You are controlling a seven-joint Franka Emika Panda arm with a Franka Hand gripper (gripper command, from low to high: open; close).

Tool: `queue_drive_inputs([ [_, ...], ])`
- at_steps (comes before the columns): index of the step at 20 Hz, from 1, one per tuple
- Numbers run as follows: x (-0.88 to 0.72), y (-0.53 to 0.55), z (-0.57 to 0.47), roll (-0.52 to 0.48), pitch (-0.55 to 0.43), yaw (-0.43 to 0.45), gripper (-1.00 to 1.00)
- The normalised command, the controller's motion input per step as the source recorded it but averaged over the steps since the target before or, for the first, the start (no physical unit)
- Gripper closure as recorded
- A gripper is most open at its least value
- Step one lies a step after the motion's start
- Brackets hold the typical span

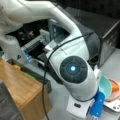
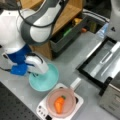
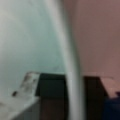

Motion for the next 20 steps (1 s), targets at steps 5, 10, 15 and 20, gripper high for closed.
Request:
queue_drive_inputs([
  [5, -0.50, 0.38, -0.01, -0.105, -0.188, -0.109, 1.00],
  [10, -0.49, 0.34, -0.03, -0.169, -0.237, -0.193, 1.00],
  [15, -0.50, 0.23, -0.02, -0.256, -0.280, -0.164, 1.00],
  [20, -0.72, 0.12, -0.13, -0.291, -0.291, -0.219, 1.00],
])
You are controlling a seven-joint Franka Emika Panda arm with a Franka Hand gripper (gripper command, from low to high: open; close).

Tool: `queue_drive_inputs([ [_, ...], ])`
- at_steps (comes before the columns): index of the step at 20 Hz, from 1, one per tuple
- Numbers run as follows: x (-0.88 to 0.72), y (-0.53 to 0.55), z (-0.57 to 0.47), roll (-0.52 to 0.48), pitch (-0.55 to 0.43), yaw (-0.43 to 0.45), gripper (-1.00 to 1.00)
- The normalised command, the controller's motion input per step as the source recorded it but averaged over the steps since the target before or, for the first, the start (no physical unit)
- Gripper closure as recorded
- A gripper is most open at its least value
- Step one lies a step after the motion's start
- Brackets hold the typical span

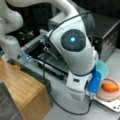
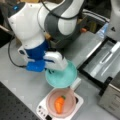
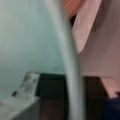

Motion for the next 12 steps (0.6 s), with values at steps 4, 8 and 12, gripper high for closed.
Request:
queue_drive_inputs([
  [4, -0.96, 0.06, -0.26, -0.226, -0.284, -0.314, 1.00],
  [8, -0.78, 0.07, -0.22, -0.172, -0.288, -0.314, 1.00],
  [12, -0.60, 0.08, -0.16, -0.105, -0.274, -0.286, 1.00],
])
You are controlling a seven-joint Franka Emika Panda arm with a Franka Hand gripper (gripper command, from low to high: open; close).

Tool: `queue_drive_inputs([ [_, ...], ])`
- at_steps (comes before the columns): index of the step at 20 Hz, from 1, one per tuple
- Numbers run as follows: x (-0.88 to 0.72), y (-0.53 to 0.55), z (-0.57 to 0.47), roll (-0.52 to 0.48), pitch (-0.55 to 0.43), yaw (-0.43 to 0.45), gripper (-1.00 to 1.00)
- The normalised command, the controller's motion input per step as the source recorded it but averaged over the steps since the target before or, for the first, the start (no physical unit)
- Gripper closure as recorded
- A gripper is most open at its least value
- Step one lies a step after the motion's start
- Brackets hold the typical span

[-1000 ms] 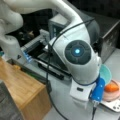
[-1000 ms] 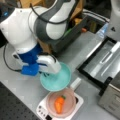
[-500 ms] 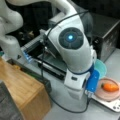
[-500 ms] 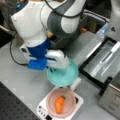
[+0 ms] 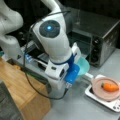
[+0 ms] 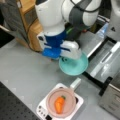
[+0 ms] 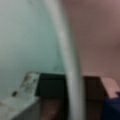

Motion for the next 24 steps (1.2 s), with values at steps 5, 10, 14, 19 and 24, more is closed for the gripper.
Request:
queue_drive_inputs([
  [5, -0.47, 0.03, -0.11, -0.067, -0.235, -0.244, 1.00],
  [10, -0.31, 0.00, -0.13, -0.016, -0.211, -0.183, 1.00],
  [14, -0.32, 0.07, -0.16, -0.001, -0.201, -0.197, 1.00],
  [19, -0.36, 0.19, 0.06, 0.028, -0.180, -0.231, 1.00],
  [24, -0.24, 0.26, 0.11, 0.050, -0.157, -0.189, 1.00],
])
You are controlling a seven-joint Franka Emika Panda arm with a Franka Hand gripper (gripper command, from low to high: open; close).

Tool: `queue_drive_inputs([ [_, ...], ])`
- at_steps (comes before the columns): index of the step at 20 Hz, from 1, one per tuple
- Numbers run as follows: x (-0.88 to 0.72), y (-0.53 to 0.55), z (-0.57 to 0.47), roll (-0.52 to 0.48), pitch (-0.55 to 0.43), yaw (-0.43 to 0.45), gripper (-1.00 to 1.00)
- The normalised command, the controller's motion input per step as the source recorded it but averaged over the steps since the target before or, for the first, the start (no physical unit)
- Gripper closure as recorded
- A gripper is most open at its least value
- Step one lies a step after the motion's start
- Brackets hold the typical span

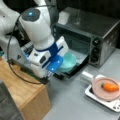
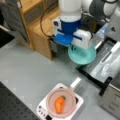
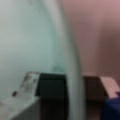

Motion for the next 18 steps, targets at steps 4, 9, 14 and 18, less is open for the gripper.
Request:
queue_drive_inputs([
  [4, -0.30, 0.25, -0.12, 0.034, -0.119, -0.076, 1.00],
  [9, -0.49, 0.39, -0.24, 0.109, -0.145, -0.024, 1.00],
  [14, -0.63, 0.48, -0.26, 0.183, -0.200, -0.088, 1.00],
  [18, -0.69, 0.36, -0.21, 0.139, -0.219, -0.114, 1.00],
])
